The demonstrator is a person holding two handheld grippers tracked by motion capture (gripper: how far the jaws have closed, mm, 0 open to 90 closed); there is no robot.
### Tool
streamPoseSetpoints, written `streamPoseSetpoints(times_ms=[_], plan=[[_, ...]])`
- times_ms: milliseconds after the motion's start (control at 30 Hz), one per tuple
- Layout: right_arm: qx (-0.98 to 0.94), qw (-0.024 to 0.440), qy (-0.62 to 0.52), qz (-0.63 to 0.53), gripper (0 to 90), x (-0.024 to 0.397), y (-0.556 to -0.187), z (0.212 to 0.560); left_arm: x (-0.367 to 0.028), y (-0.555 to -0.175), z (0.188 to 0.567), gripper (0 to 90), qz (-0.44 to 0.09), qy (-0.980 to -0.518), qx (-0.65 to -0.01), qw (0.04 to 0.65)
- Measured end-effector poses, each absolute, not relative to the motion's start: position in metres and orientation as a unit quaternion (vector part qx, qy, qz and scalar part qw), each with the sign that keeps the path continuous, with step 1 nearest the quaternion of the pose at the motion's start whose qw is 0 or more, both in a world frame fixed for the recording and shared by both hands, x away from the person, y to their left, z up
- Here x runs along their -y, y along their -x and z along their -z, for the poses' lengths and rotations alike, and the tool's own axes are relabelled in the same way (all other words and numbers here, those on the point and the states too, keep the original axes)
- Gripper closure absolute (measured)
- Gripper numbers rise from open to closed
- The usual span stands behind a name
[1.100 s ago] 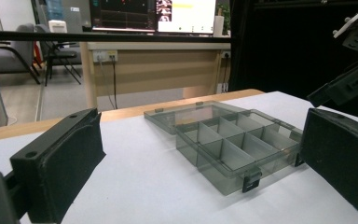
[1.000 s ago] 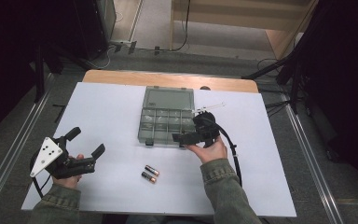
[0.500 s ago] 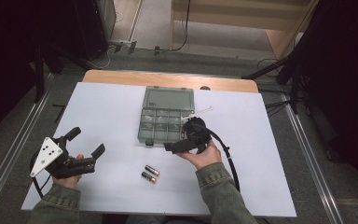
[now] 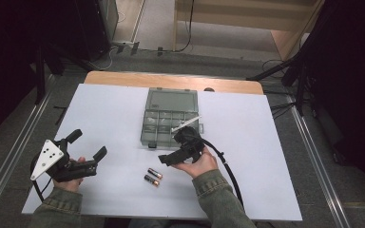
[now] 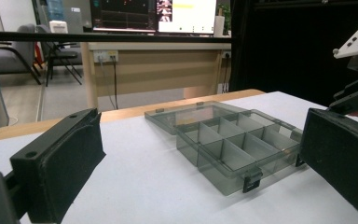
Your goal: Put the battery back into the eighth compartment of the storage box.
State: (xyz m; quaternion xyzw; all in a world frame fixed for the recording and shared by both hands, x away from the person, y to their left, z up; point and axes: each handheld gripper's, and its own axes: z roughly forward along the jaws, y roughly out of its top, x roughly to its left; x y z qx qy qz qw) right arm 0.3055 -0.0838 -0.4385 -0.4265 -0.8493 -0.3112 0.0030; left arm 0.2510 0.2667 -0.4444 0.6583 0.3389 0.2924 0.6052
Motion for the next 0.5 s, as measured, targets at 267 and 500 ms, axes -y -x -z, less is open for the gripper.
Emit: streamPoseSetpoints(times_ms=[267,500], plan=[[0.861,0.004,0.418,0.291,0.0,0.073,-0.305,0.447,-0.267,-0.251,0.444,0.0,-0.293,-0.658,-0.339,0.605],[0.867,0.009,0.411,0.282,0.0,0.067,-0.304,0.451,-0.267,-0.251,0.444,0.0,-0.293,-0.658,-0.339,0.605]])
